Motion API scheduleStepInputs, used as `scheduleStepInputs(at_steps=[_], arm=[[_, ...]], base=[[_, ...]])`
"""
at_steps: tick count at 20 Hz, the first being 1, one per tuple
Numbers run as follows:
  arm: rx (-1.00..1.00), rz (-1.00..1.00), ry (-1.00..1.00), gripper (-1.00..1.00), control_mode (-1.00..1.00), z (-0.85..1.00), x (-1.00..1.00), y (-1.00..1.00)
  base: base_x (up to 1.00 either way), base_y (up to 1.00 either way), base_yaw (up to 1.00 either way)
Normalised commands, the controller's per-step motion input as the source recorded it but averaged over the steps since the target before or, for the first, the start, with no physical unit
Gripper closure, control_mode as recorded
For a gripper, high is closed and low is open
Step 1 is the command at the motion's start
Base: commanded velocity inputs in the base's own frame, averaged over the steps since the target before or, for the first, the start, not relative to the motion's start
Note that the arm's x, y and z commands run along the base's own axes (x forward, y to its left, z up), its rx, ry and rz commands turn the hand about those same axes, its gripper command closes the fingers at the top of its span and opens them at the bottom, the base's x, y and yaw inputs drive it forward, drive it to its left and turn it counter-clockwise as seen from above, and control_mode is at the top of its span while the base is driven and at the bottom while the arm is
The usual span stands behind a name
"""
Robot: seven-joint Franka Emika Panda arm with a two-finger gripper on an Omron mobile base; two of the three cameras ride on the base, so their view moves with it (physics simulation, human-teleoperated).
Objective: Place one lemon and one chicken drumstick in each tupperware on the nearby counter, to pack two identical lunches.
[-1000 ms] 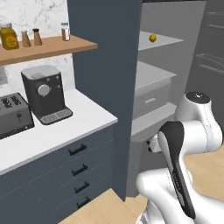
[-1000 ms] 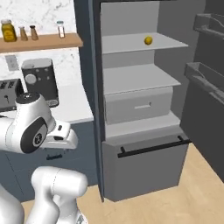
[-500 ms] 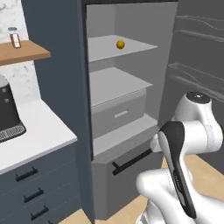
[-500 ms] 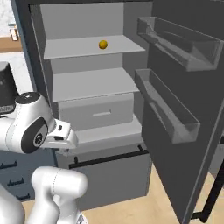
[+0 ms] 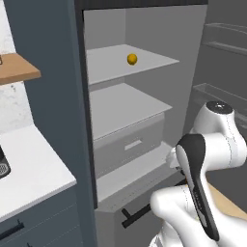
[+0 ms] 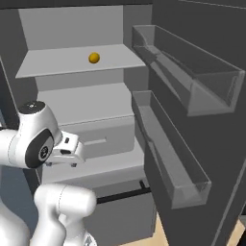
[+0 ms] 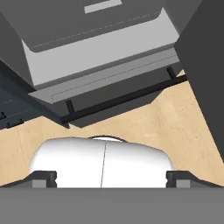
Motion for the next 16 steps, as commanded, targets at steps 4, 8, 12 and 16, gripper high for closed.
scheduleStepInputs(at_steps=[4,8,12,16], arm=[[0.0,0.0,0.0,-1.0,1.0,0.0,0.0,0.0],[0.0,0.0,0.0,-1.0,1.0,0.0,0.0,0.0],[0.0,0.0,0.0,-1.0,1.0,0.0,0.0,0.0],[0.0,0.0,-0.01,-1.0,-1.0,0.0,0.0,0.0]], base=[[0.65,-0.01,0.06],[0.59,-0.14,0.17],[0.16,-0.05,0.08],[0.0,0.0,0.0]])
